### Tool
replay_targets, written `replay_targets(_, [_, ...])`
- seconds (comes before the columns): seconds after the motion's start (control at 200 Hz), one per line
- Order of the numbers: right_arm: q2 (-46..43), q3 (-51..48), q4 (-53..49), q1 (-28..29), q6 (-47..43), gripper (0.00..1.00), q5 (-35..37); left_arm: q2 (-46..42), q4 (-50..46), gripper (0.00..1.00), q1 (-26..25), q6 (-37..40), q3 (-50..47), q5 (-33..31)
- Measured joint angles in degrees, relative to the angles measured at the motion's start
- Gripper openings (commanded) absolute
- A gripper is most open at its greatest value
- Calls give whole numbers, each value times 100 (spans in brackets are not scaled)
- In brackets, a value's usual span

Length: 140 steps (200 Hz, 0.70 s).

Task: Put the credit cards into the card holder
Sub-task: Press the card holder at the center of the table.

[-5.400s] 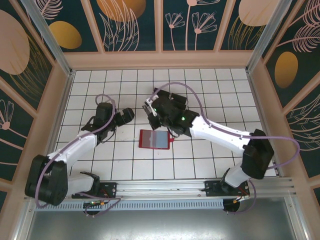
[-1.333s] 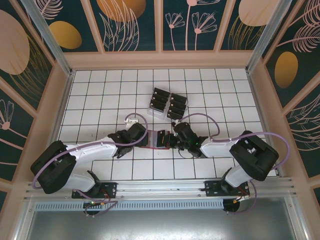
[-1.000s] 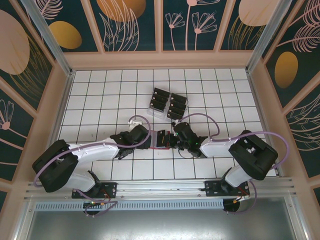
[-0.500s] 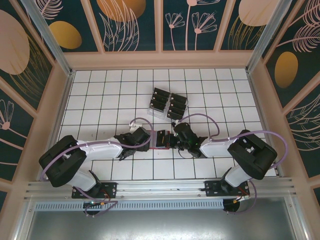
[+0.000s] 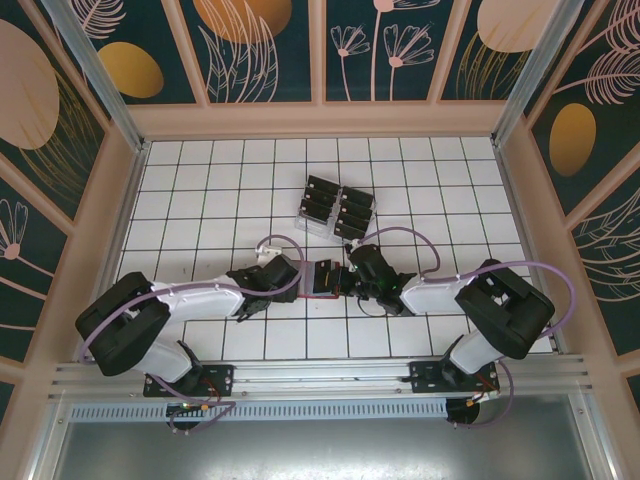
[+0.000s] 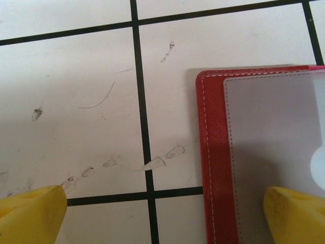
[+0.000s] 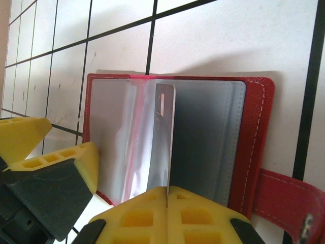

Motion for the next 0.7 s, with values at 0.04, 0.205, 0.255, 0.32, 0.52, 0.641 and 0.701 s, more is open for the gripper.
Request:
replay_targets(0.04, [0,0,0,0,2,0,-2,-26,-39,99,0,0,0,-24])
replay_targets(0.205, [-35,2,-2,-15,2,0,-59,-153,-125,99,0,0,2,-66])
replay_targets(0.255, [-72,2,-2,-22,4,0,-94,-214,-146,99,0,2,9,-66])
replay_targets(0.32, [-125,7,-7,-22,4,0,-127,-267,-168,99,0,2,26,-70])
replay_targets(0.52, [-229,63,-59,-20,4,0,-149,-278,-164,99,0,2,52,-81])
replay_targets(0.641, [-227,94,-52,-15,7,0,-149,-278,-162,99,0,0,13,-81])
replay_targets(0.701, [-227,94,-46,-15,20,0,-149,-278,-162,99,0,0,-31,-79])
